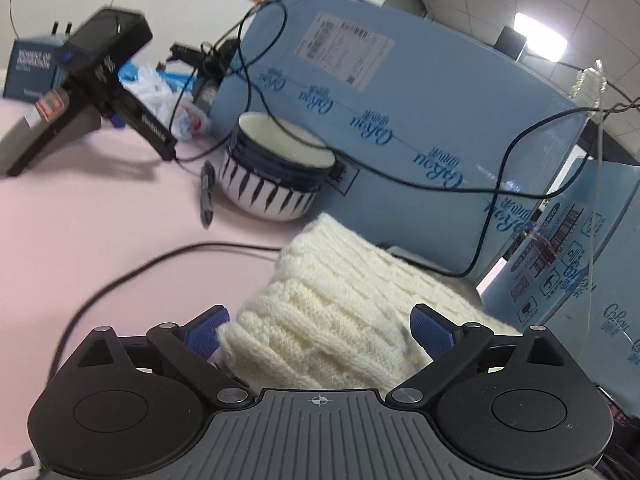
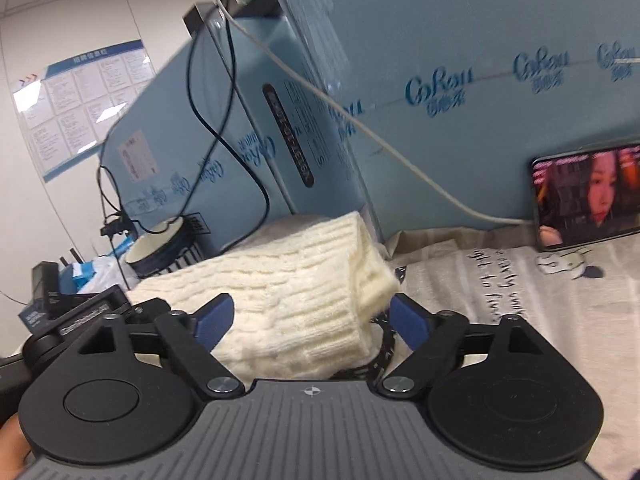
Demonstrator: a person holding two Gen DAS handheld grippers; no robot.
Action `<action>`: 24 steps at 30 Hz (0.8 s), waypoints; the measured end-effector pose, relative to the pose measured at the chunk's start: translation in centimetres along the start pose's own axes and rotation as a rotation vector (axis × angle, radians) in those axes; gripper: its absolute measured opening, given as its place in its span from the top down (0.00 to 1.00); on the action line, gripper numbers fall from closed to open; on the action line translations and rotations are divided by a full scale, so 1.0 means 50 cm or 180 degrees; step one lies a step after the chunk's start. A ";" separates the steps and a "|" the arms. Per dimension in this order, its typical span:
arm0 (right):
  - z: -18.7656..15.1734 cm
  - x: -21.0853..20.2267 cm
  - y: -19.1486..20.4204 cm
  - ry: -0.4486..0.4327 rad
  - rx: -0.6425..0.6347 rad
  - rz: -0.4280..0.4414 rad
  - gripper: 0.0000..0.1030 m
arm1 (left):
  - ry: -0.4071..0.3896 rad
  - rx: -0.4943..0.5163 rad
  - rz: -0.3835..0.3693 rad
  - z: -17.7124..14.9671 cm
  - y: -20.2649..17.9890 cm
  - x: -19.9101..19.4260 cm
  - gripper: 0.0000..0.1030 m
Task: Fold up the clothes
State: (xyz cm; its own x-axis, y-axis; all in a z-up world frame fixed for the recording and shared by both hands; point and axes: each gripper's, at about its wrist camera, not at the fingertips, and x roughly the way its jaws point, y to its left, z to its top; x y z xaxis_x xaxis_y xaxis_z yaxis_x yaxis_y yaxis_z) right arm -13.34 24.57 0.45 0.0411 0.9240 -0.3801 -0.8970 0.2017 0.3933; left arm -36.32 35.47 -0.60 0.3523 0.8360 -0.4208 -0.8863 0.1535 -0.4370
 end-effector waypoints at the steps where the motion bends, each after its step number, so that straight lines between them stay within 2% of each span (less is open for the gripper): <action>1: 0.000 -0.016 0.000 -0.0017 -0.0024 0.0017 0.14 | -0.0100 0.0046 0.0001 0.000 -0.004 -0.012 0.04; 3: 0.000 -0.047 0.002 -0.0042 -0.0095 0.0055 0.06 | -0.0395 0.0178 0.0064 -0.002 -0.017 -0.042 0.04; 6: -0.005 -0.093 0.007 -0.0101 -0.0320 0.0103 0.00 | -0.0850 0.0455 0.0210 -0.011 -0.052 -0.103 0.00; 10: -0.016 -0.141 0.004 -0.0223 -0.0539 0.0126 0.00 | -0.1147 0.0843 0.0143 -0.038 -0.101 -0.189 0.00; 13: -0.025 -0.169 -0.004 -0.0334 -0.0634 0.0099 0.00 | -0.1064 0.0807 0.0105 -0.068 -0.109 -0.234 0.00; 16: -0.042 -0.197 -0.013 -0.0623 -0.0798 -0.0055 0.00 | -0.0985 0.0770 0.0089 -0.098 -0.117 -0.279 0.00; 20: -0.066 -0.215 -0.030 -0.0926 -0.0819 -0.0112 0.00 | -0.1087 0.0770 0.0475 -0.143 -0.120 -0.313 0.00; 24: -0.079 -0.216 -0.045 -0.0902 -0.0900 0.0031 0.00 | -0.1181 0.0862 0.0721 -0.179 -0.133 -0.326 0.00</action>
State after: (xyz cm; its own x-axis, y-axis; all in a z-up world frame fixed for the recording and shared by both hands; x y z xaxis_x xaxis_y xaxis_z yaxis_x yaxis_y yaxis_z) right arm -13.52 12.86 0.34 0.1162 0.9864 -0.1161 -0.9821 0.1316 0.1346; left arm -33.47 16.13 2.05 0.0553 0.9873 -0.1491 -0.9915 0.0367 -0.1251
